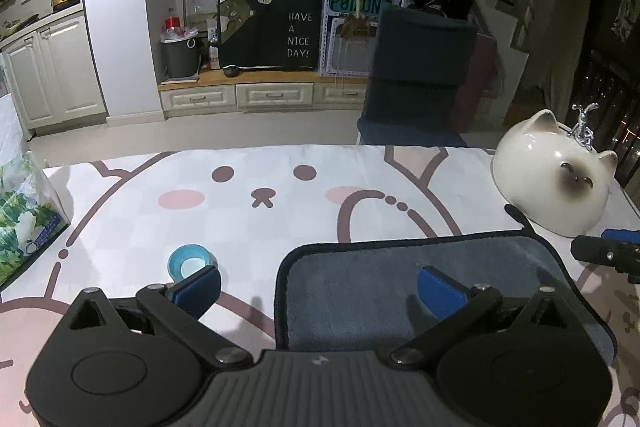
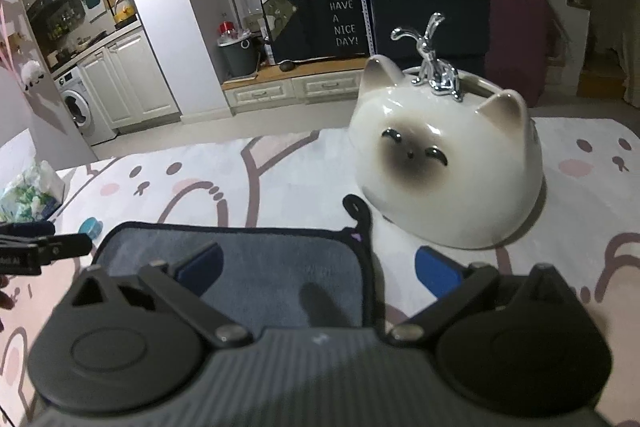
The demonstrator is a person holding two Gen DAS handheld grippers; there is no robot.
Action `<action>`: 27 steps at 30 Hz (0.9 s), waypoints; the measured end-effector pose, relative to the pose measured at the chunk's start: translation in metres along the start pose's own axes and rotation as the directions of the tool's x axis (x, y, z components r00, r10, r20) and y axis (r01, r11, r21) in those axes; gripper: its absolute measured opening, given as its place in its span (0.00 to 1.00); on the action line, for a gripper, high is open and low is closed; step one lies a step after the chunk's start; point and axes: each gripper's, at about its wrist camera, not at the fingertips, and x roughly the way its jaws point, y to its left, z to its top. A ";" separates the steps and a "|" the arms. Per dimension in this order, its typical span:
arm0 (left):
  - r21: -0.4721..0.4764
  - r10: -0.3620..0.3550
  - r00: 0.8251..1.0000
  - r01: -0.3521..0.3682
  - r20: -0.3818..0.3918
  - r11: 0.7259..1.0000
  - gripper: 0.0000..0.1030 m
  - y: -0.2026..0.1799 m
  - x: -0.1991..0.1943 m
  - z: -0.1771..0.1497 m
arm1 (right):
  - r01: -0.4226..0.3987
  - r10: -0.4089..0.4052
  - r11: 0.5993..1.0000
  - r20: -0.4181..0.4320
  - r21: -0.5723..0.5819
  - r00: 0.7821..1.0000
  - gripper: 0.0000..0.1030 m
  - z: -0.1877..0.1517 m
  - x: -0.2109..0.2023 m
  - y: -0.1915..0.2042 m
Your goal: Fold towel
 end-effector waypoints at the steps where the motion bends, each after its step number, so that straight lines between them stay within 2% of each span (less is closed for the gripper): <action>1: 0.002 0.003 1.000 -0.003 -0.001 1.000 1.00 -0.001 -0.002 0.000 | 0.001 -0.001 1.000 -0.002 -0.001 1.000 1.00 0.000 -0.002 0.001; 12: 0.012 0.013 1.000 -0.013 0.012 1.000 1.00 -0.012 -0.030 0.001 | 0.009 -0.009 1.000 -0.012 -0.029 1.000 1.00 -0.003 -0.022 0.014; 27: 0.007 0.018 0.999 -0.018 0.033 1.000 1.00 -0.025 -0.083 0.000 | 0.005 -0.004 0.999 0.029 -0.039 1.000 1.00 -0.005 -0.074 0.030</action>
